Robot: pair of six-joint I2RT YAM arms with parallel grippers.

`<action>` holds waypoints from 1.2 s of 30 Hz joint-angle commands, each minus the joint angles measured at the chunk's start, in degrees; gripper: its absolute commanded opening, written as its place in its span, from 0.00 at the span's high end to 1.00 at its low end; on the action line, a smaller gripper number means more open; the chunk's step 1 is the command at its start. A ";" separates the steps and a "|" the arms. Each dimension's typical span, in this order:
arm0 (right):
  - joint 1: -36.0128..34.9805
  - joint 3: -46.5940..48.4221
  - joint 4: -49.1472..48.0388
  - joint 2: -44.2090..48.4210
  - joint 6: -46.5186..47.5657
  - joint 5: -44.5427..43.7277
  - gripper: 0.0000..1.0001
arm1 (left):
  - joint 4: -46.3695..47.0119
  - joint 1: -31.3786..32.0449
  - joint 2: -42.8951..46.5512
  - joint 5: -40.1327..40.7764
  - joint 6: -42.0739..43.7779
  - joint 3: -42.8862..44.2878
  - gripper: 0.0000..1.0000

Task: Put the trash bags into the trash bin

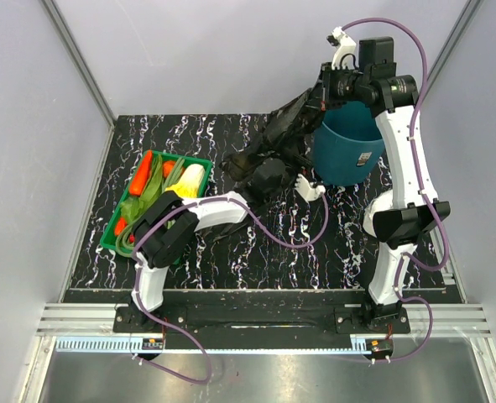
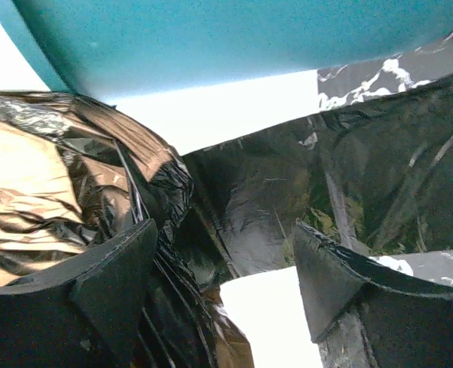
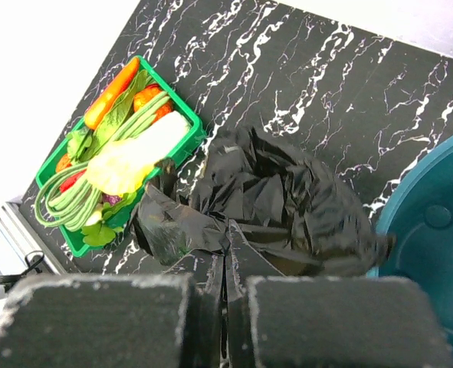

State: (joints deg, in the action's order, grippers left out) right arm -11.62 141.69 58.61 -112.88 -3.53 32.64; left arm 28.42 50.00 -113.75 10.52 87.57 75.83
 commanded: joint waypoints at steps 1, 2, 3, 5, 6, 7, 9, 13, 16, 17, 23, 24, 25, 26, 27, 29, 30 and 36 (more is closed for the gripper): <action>0.72 -0.27 -0.87 3.19 -0.60 1.20 1.00 | 10.78 -0.52 -0.33 1.52 4.54 -1.47 0.31; 0.89 -0.36 -0.95 3.19 -0.51 1.28 1.00 | 10.60 -0.43 0.19 1.43 4.80 -1.91 0.36; 0.89 -0.36 -0.87 3.19 -0.51 1.02 1.00 | 10.42 -0.25 0.81 1.60 4.63 -2.53 0.44; 1.07 -0.53 -0.95 3.19 -0.51 0.93 1.00 | 10.51 -0.08 2.04 1.69 4.45 -4.02 0.67; 1.16 -0.54 -0.87 3.02 -0.51 0.93 1.00 | 10.42 0.10 2.57 2.13 4.19 -4.29 0.82; 1.16 -0.62 -1.04 3.02 -0.34 0.76 1.00 | 10.25 0.45 3.09 2.57 3.67 -4.55 0.94; 1.16 -0.80 -1.04 2.75 -0.08 -0.38 1.00 | 8.59 0.98 4.76 2.92 2.79 -5.52 1.00; 1.16 -1.50 -1.13 2.23 1.15 -2.67 1.00 | 3.31 3.87 8.19 6.16 1.55 -7.97 1.00; 1.16 -1.94 -1.22 1.61 1.77 -4.60 1.00 | 0.67 5.89 9.86 9.86 1.11 -8.86 1.00; 1.16 -1.94 -1.22 1.26 2.03 -4.87 1.00 | -1.16 6.42 10.22 10.56 0.15 -8.77 1.00; 1.16 -1.06 -1.13 -0.15 2.56 -5.92 1.00 | -25.68 7.49 12.68 10.84 -13.63 -1.22 1.00; 1.16 -1.50 -1.30 0.11 3.26 -6.27 1.00 | -27.09 7.31 13.12 10.49 -14.96 -0.78 1.00; 1.16 -2.02 -1.30 0.64 3.18 -6.89 1.00 | -28.32 7.05 13.82 9.87 -17.23 -0.08 1.00; 1.16 -2.64 -1.39 0.82 5.01 -7.50 1.00 | -32.86 6.78 14.43 8.74 -20.04 1.93 1.00; 1.16 -3.25 -1.65 1.08 5.63 -7.94 1.00 | -38.91 6.34 14.61 6.98 -24.25 5.08 1.00; 1.16 -4.66 -1.57 1.43 6.86 -7.43 1.00 | -50.86 4.77 15.49 -0.29 -33.40 13.52 0.85; 1.16 -5.45 -1.74 1.78 7.48 -6.46 1.00 | -53.36 4.41 16.01 -2.33 -36.82 16.16 0.77; 1.16 -9.85 -2.27 4.07 11.26 -1.63 1.00 | -67.27 -5.24 19.18 -25.08 -51.95 26.90 0.29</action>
State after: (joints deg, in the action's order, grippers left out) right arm -10.74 132.94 58.17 -112.95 3.62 27.33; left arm -27.40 51.27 -100.29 3.07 50.96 96.38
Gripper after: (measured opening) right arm 0.009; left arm 0.595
